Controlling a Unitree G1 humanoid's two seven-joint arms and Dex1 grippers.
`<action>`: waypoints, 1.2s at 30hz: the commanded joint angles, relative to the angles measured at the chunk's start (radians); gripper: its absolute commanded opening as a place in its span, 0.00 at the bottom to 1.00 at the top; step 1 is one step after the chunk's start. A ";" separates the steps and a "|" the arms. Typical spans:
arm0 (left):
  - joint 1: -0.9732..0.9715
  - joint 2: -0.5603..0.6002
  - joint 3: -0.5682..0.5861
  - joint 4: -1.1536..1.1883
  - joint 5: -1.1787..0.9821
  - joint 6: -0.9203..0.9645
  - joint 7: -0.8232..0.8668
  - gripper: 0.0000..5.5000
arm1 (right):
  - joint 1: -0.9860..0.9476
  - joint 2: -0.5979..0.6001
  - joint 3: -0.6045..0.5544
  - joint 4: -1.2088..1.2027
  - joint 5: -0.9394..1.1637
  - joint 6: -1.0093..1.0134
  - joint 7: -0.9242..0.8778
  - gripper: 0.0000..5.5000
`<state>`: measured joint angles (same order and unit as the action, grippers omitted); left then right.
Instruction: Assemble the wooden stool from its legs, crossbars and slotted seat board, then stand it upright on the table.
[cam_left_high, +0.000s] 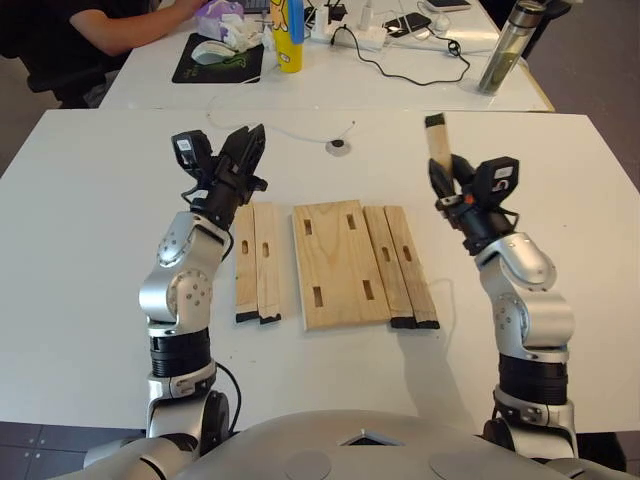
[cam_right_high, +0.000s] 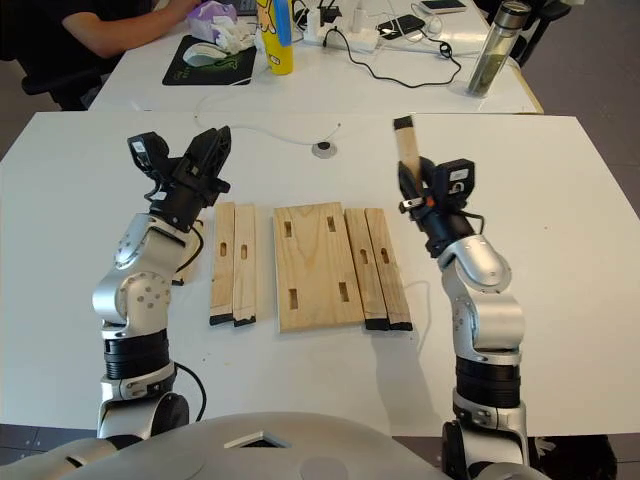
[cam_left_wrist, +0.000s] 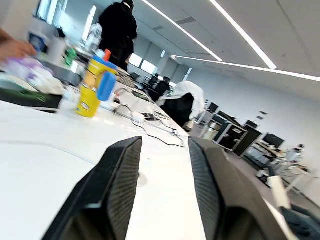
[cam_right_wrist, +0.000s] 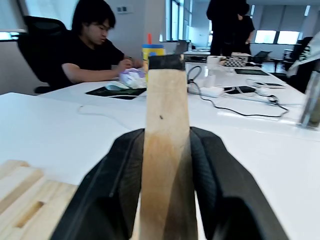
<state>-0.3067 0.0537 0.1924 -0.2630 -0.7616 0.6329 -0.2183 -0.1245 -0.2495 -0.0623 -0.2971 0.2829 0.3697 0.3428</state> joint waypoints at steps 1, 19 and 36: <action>-0.052 0.002 0.022 -0.005 -0.199 0.182 0.029 0.45 | -0.018 0.012 0.056 0.021 0.008 -0.056 0.063 0.24; -0.057 0.043 -0.022 0.033 -0.383 0.389 0.053 0.51 | 0.071 0.001 0.223 -0.086 0.095 -0.022 0.228 0.24; -0.054 0.073 -0.017 0.046 -0.377 0.369 0.047 0.11 | 0.059 0.017 0.216 -0.043 0.057 -0.065 0.192 0.24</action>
<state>-0.3574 0.1230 0.1727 -0.2113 -1.1360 1.0092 -0.1689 -0.0522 -0.2353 0.1632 -0.3666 0.3602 0.3126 0.5587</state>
